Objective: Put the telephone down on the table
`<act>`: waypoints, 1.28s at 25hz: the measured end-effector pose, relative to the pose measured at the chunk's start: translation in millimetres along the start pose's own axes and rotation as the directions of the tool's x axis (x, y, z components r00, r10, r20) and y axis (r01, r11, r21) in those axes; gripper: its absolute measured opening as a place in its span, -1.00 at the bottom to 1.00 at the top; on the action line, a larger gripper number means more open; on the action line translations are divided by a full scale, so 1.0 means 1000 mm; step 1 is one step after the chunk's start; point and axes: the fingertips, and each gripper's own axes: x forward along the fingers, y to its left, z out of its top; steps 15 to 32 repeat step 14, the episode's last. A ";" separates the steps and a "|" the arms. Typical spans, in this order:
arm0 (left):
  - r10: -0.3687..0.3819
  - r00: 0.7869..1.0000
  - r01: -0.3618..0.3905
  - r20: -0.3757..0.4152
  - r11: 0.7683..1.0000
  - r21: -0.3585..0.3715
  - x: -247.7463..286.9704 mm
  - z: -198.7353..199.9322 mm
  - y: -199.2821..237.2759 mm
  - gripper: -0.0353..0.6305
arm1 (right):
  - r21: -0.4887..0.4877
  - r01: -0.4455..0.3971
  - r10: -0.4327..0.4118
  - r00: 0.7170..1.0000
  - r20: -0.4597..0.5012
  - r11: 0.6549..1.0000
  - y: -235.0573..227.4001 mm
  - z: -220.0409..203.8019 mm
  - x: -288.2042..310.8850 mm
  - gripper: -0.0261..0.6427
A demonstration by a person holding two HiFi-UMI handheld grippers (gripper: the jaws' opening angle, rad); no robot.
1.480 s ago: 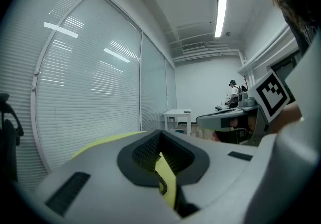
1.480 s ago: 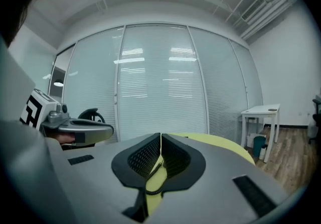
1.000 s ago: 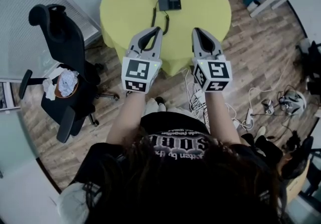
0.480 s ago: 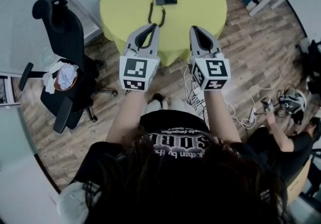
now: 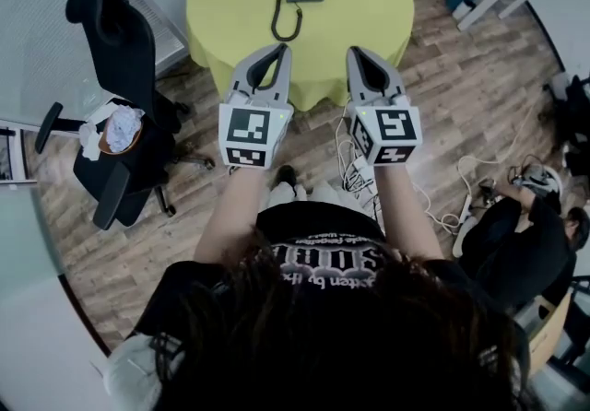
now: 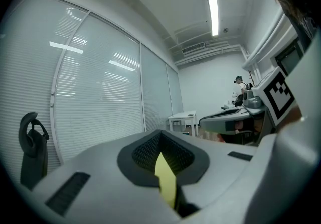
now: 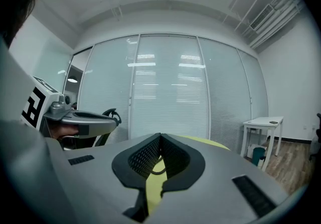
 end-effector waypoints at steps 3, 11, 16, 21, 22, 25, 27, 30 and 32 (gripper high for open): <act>0.000 1.000 0.000 -0.002 1.000 0.002 -0.005 0.000 -0.007 -0.88 | -0.007 -0.005 0.005 1.000 0.006 1.000 0.002 0.001 -0.007 -0.83; 0.006 1.000 -0.006 -0.006 1.000 0.007 -0.012 -0.002 -0.011 -0.88 | -0.017 -0.008 0.008 1.000 0.020 1.000 0.005 0.003 -0.016 -0.83; 0.012 1.000 -0.012 -0.007 1.000 0.003 -0.013 -0.001 -0.011 -0.88 | -0.017 -0.009 0.009 1.000 0.022 1.000 0.005 0.005 -0.018 -0.83; 0.012 1.000 -0.012 -0.007 1.000 0.003 -0.013 -0.001 -0.011 -0.88 | -0.017 -0.009 0.009 1.000 0.022 1.000 0.005 0.005 -0.018 -0.83; 0.012 1.000 -0.012 -0.007 1.000 0.003 -0.013 -0.001 -0.011 -0.88 | -0.017 -0.009 0.009 1.000 0.022 1.000 0.005 0.005 -0.018 -0.83; 0.012 1.000 -0.012 -0.007 1.000 0.003 -0.013 -0.001 -0.011 -0.88 | -0.017 -0.009 0.009 1.000 0.022 1.000 0.005 0.005 -0.018 -0.83; 0.012 1.000 -0.012 -0.007 1.000 0.003 -0.013 -0.001 -0.011 -0.88 | -0.017 -0.009 0.009 1.000 0.022 1.000 0.005 0.005 -0.018 -0.83; 0.012 1.000 -0.012 -0.007 1.000 0.003 -0.013 -0.001 -0.011 -0.88 | -0.017 -0.009 0.009 1.000 0.022 1.000 0.005 0.005 -0.018 -0.83; 0.012 1.000 -0.012 -0.007 1.000 0.003 -0.013 -0.001 -0.011 -0.88 | -0.017 -0.009 0.009 1.000 0.022 1.000 0.005 0.005 -0.018 -0.83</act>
